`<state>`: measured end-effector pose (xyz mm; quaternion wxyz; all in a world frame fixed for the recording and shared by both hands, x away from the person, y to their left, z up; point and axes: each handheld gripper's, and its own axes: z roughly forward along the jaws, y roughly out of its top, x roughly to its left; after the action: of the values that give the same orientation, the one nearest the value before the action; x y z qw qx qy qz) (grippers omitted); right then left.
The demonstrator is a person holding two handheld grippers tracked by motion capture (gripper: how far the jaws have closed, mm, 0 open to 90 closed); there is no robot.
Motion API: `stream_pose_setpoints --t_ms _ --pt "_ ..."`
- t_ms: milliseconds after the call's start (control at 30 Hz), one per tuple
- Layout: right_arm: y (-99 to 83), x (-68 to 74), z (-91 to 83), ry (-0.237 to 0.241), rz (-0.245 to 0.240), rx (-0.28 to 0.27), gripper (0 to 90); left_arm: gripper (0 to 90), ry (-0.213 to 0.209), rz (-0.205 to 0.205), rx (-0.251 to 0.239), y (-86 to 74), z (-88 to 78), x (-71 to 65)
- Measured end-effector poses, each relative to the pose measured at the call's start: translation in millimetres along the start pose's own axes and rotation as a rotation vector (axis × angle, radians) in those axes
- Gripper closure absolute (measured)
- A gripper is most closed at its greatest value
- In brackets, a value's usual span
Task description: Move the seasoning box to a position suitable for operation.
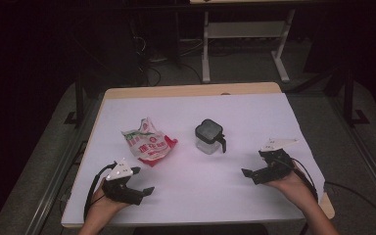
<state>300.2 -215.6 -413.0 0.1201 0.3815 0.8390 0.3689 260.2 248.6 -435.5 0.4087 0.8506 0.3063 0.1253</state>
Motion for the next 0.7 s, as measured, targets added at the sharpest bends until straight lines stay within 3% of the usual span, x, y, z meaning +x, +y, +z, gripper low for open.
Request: stream_pose_setpoints --t_ms 567,700 --pt "48.0 -1.6 5.5 0.019 -0.041 0.077 5.3 12.4 -0.004 -0.005 -0.006 0.2 -1.3 1.5" --pt "55.5 -0.8 8.8 0.017 -0.069 0.095 5.3 12.4 -0.012 -0.004 -0.002 0.6 0.2 0.9"
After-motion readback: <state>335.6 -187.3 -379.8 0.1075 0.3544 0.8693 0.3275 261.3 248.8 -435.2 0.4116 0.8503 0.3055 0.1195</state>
